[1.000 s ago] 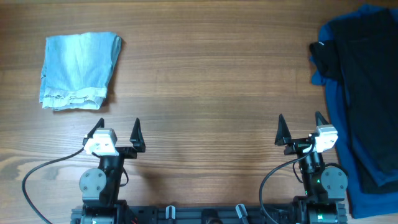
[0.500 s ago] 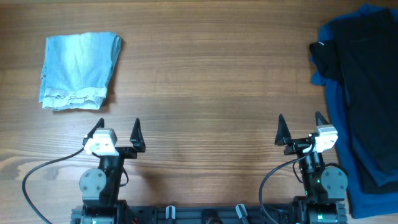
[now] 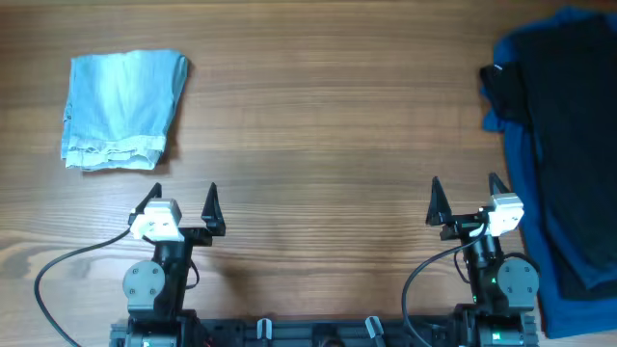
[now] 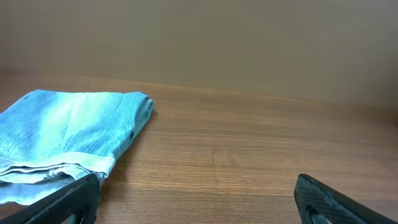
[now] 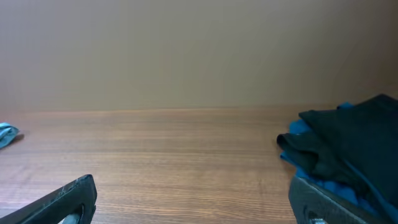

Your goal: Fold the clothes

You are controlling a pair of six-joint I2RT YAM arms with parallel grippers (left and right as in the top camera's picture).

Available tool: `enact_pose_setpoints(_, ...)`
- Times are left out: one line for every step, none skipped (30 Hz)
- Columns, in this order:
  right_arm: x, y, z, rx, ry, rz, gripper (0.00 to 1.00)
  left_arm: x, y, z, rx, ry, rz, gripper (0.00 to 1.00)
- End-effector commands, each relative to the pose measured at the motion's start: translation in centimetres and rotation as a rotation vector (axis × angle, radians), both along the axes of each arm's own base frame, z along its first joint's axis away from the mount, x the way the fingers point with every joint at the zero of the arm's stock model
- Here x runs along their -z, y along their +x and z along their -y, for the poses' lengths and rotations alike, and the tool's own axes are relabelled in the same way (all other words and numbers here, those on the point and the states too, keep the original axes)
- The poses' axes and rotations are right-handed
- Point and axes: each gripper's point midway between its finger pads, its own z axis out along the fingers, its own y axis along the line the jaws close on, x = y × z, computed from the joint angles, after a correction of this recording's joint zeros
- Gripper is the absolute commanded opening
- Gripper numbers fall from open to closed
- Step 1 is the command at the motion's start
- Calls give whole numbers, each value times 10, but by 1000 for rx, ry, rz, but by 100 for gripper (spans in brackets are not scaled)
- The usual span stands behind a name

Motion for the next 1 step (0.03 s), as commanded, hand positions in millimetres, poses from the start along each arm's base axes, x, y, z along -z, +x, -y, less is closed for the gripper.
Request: enact_pose_setpoints(-2, -1, -1, -10, -11, 10, 99, 1, 0, -2, -12, 24, 4, 100)
